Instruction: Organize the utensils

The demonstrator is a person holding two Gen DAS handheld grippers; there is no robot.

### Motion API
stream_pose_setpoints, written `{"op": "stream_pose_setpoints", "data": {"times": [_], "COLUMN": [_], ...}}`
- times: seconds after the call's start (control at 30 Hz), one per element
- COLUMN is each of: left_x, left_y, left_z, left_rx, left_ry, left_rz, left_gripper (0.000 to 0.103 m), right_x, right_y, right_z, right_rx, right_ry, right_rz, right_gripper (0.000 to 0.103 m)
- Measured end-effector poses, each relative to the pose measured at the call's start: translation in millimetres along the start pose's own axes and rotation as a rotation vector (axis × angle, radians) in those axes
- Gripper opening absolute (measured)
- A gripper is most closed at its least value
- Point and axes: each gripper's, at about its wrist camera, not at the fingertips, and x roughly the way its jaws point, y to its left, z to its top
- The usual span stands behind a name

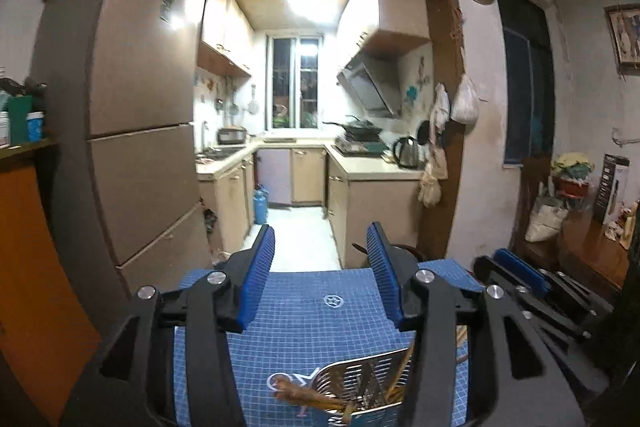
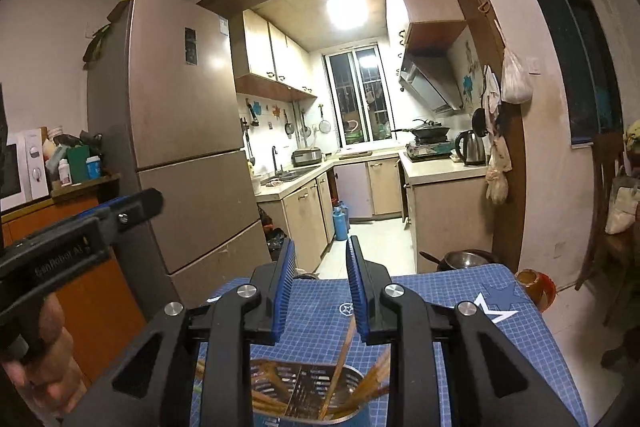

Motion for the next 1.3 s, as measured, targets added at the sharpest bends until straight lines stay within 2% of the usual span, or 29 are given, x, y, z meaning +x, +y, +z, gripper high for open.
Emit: {"op": "stream_pose_setpoints", "data": {"times": [0.13, 0.17, 0.3, 0.4, 0.5, 0.53, 0.57, 0.67, 0.73, 0.83, 1.0, 1.13, 1.3], "left_x": [-27.6, -35.9, -67.2, -92.5, -117.7, -127.5, -140.6, -171.2, -185.3, -200.0, -224.2, -233.1, -239.7], "left_y": [6.5, 8.8, 16.3, 21.9, 24.3, 24.7, 24.4, 21.1, 21.0, 26.3, 34.0, 35.8, 29.6], "left_z": [-8.9, -13.0, -31.9, -50.6, -68.4, -74.5, -81.9, -98.0, -109.1, -125.9, -155.0, -179.8, -195.2], "left_rx": [-0.006, -0.01, -0.008, 0.012, 0.045, 0.056, 0.07, 0.122, 0.136, 0.075, 0.037, 0.026, 0.071], "left_ry": [-0.024, -0.026, -0.016, -0.019, -0.018, -0.021, -0.035, -0.059, -0.008, 0.08, 0.132, 0.206, 0.231], "left_rz": [0.059, 0.071, 0.133, 0.186, 0.195, 0.192, 0.2, 0.22, 0.214, 0.255, 0.258, 0.266, 0.276], "left_gripper": [0.05, 0.051, 0.057, 0.065, 0.085, 0.094, 0.097, 0.097, 0.097, 0.097, 0.097, 0.097, 0.097], "right_x": [-24.0, -33.8, -69.2, -102.5, -137.1, -146.0, -159.3, -193.2, -212.3, -241.1, -273.1, -291.9, -296.9], "right_y": [3.3, 5.9, 14.3, 23.0, 33.1, 35.9, 39.4, 43.5, 42.5, 40.9, 49.5, 56.1, 55.5], "right_z": [-5.9, -8.8, -20.5, -33.2, -46.3, -49.9, -55.8, -74.2, -86.4, -105.7, -141.6, -166.9, -183.7], "right_rx": [-0.024, -0.04, -0.086, -0.107, -0.122, -0.125, -0.131, -0.123, -0.103, -0.074, -0.099, -0.08, -0.039], "right_ry": [0.0, 0.003, -0.008, -0.001, -0.003, -0.008, -0.01, 0.018, 0.043, 0.069, 0.154, 0.174, 0.195], "right_rz": [-0.02, -0.037, -0.079, -0.108, -0.137, -0.15, -0.163, -0.177, -0.185, -0.218, -0.251, -0.266, -0.287], "right_gripper": [0.034, 0.038, 0.066, 0.082, 0.099, 0.099, 0.099, 0.099, 0.099, 0.099, 0.099, 0.099, 0.099]}}
